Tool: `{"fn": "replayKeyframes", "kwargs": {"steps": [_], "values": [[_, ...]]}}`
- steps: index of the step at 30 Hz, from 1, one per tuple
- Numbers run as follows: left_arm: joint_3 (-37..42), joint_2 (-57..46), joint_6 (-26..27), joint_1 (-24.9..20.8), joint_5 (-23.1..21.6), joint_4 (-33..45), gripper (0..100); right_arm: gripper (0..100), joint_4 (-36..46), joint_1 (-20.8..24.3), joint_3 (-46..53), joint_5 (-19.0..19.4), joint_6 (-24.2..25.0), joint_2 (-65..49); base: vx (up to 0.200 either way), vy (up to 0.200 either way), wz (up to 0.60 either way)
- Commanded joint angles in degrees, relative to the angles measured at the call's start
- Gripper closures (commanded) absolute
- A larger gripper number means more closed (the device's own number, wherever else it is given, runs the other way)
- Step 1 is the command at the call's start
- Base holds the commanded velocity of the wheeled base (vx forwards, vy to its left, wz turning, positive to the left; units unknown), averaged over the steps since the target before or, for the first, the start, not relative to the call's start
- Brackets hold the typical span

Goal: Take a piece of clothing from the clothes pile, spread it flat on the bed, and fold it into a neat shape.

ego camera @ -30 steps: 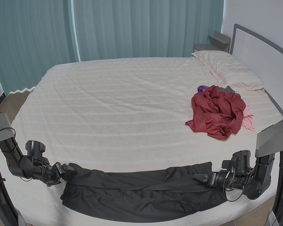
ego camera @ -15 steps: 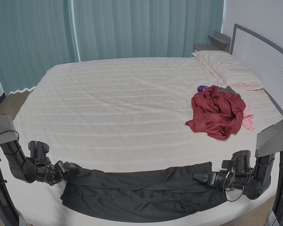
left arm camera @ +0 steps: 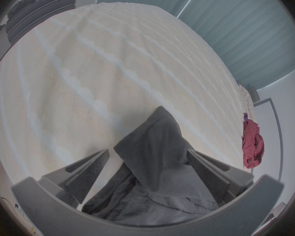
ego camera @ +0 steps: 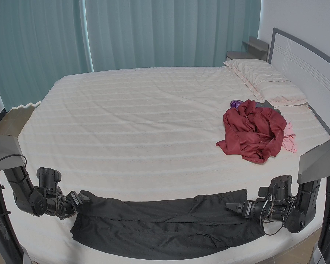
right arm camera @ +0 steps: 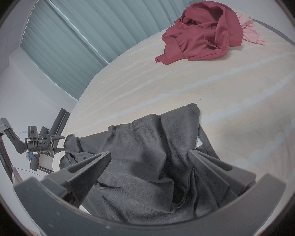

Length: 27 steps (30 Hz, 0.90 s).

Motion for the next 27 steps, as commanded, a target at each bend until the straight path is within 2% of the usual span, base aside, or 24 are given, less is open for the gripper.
{"fn": "replayKeyframes", "kwargs": {"steps": [1,9,14,16,20,25,27], "values": [[0.09,0.38,0.04,0.03,0.07,-0.05,100,0,-0.11,-0.16,-0.02,0.01,0.01,-0.47,0.000,0.000,0.00],[0.27,-1.03,-0.48,0.21,0.16,-0.05,100,0,0.69,0.98,0.24,-0.34,2.30,-3.90,0.000,0.000,0.00],[-0.26,-2.78,-2.68,0.21,0.16,-0.05,100,0,0.86,0.37,-1.78,-4.29,3.17,-6.72,0.000,0.000,0.00],[-0.52,-3.84,-4.18,0.21,0.07,-0.22,100,0,0.95,2.21,-1.16,-4.82,4.76,-7.42,0.000,0.000,0.00],[-0.44,-5.24,-8.04,0.03,0.07,-2.95,100,0,1.13,8.63,0.77,-6.58,7.48,-8.12,0.000,0.000,0.00],[0.09,-4.80,-8.31,0.03,0.07,-5.32,100,0,2.97,14.69,0.77,-9.83,11.44,-7.59,0.000,0.000,0.00],[0.09,-4.80,-8.39,0.03,0.07,-5.32,100,0,4.64,15.22,-1.16,-10.27,11.70,-7.24,0.000,0.000,0.00]]}}
